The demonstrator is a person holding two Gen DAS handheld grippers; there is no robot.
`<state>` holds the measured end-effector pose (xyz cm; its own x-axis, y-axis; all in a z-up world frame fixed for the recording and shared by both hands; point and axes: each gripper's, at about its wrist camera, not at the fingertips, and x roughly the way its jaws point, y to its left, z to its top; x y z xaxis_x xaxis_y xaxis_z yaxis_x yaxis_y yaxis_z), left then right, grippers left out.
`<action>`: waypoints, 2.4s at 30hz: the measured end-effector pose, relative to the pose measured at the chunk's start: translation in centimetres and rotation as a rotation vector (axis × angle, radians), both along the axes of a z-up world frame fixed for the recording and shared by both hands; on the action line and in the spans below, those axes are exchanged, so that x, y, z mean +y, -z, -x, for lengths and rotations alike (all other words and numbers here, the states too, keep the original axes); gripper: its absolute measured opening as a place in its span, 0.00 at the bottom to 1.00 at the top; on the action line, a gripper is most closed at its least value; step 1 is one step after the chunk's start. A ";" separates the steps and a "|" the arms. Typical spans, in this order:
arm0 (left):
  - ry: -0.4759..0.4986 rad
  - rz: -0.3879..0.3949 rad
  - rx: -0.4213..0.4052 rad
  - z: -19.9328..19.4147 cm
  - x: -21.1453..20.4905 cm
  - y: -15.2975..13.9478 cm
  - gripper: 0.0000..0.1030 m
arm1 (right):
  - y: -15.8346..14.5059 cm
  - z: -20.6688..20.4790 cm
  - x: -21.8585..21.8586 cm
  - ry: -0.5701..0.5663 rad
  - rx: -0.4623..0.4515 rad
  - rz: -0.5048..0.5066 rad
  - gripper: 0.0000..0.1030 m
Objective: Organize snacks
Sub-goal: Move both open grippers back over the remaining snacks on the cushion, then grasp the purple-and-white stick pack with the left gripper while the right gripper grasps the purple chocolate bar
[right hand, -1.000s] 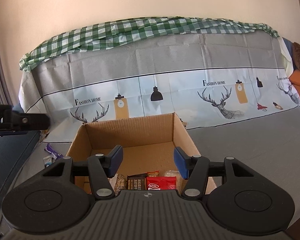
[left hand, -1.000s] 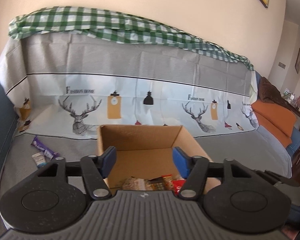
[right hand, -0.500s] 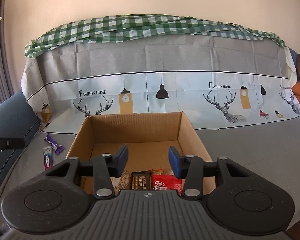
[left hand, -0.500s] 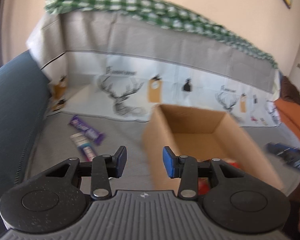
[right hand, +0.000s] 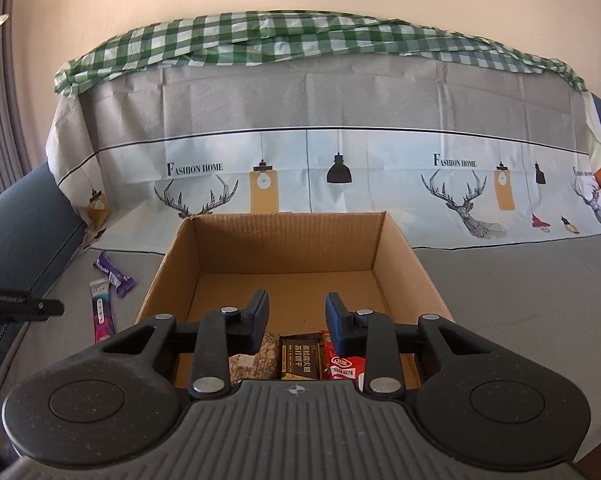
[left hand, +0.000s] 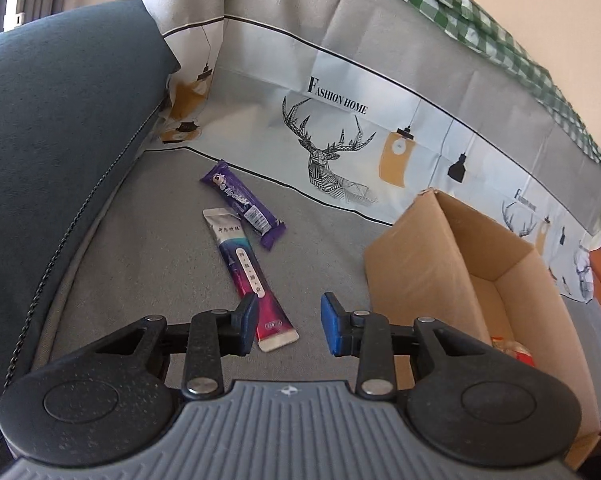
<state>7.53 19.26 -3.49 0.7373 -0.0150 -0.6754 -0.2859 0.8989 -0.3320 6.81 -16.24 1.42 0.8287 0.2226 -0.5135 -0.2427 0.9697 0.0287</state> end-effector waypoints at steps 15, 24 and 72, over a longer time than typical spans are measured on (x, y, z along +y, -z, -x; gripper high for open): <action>-0.046 -0.149 0.175 -6.0 -1.8 3.7 0.64 | 0.5 -1.2 0.2 -0.018 0.044 -0.016 0.32; -0.077 -0.182 0.242 -8.9 -2.3 5.0 0.75 | 0.9 -2.1 1.9 -0.050 0.058 0.031 0.34; -0.558 0.024 0.382 -6.4 7.4 5.8 0.37 | 13.9 -21.9 34.9 -0.536 0.372 0.213 0.18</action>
